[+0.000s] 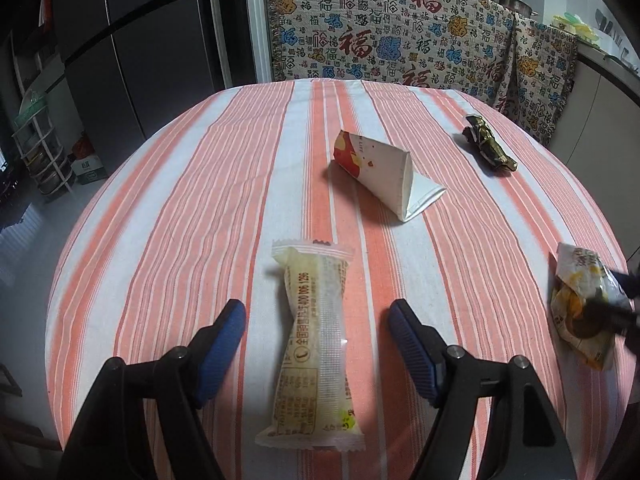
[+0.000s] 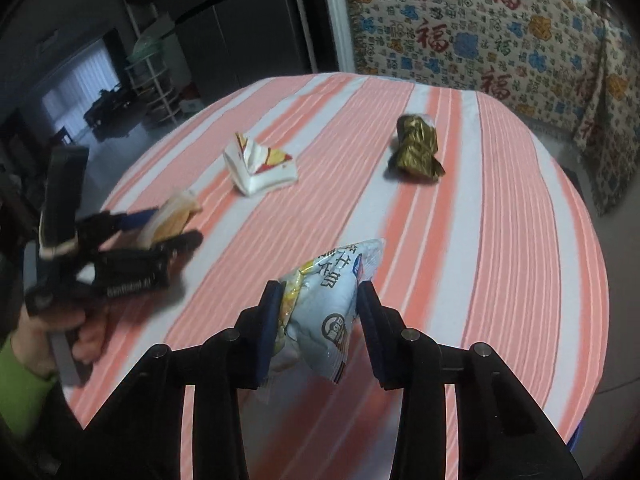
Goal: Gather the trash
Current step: 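Lower the bread bag onto the table with the left tool while the right tool holds the snack wrapper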
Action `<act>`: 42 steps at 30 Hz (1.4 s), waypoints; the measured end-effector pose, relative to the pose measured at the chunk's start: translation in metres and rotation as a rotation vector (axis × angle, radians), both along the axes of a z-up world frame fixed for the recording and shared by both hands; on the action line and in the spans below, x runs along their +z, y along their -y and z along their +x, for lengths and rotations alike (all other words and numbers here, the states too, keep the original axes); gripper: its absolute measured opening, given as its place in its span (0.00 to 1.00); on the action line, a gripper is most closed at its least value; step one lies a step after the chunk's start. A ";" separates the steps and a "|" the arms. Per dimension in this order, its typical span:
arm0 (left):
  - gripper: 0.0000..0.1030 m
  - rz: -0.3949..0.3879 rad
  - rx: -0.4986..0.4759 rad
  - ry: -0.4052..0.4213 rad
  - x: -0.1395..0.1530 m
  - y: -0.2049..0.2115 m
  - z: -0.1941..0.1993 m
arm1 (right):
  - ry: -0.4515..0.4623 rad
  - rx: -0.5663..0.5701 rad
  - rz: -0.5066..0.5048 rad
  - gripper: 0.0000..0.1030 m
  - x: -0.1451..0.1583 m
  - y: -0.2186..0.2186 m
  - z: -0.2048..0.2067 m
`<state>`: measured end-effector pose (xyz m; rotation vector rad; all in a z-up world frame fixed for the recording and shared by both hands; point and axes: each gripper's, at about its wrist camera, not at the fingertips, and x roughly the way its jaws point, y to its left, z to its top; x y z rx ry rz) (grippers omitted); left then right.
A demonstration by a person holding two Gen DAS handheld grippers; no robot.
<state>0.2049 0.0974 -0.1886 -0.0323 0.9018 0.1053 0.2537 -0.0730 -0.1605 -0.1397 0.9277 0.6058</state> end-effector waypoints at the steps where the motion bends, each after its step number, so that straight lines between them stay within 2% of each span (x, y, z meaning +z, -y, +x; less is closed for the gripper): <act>1: 0.74 -0.001 0.000 0.000 0.000 0.000 0.000 | 0.010 -0.019 0.009 0.62 -0.007 0.005 -0.005; 3: 0.74 -0.002 -0.002 -0.001 0.000 -0.001 0.000 | 0.014 -0.058 0.014 0.78 -0.016 0.009 -0.006; 5: 0.79 0.002 0.002 -0.004 0.000 -0.001 0.001 | 0.014 -0.068 0.003 0.86 -0.022 0.004 -0.002; 8: 0.98 -0.010 0.043 -0.029 -0.003 -0.012 0.009 | 0.029 -0.068 -0.062 0.95 -0.030 -0.011 0.006; 11: 1.00 -0.005 0.040 -0.036 -0.004 -0.013 0.015 | 0.041 -0.081 -0.118 0.99 -0.033 -0.018 0.008; 42: 1.00 -0.007 0.048 -0.032 -0.005 -0.015 0.016 | 0.044 -0.108 -0.114 0.99 -0.037 -0.011 0.009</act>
